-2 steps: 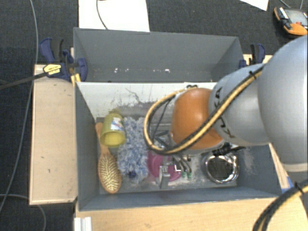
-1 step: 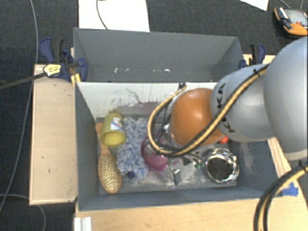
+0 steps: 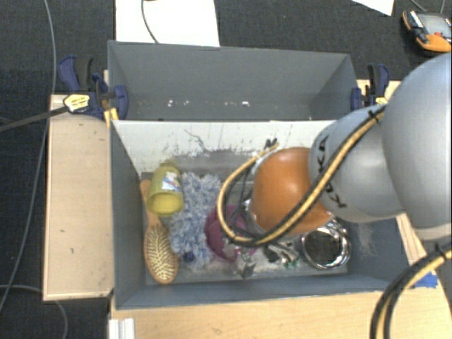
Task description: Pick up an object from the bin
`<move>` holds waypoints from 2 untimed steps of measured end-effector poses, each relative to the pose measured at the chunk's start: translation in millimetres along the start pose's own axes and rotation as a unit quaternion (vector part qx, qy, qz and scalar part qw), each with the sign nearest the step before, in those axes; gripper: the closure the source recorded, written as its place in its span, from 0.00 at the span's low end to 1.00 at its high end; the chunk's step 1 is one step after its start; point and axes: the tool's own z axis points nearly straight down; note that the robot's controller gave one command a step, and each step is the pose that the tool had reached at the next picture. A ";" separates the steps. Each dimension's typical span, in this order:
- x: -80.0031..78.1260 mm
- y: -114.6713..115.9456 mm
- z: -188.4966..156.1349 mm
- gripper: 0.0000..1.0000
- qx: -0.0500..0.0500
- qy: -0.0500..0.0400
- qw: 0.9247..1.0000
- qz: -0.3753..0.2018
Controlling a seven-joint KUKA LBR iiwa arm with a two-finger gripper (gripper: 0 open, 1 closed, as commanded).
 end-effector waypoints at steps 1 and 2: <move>0.1 0.0 -0.4 1.00 0.000 0.000 1.000 0.000; 0.3 -0.2 -16.6 1.00 0.000 0.000 1.000 0.001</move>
Offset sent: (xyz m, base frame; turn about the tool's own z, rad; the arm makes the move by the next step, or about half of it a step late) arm 0.0002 -0.0001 0.0278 0.0006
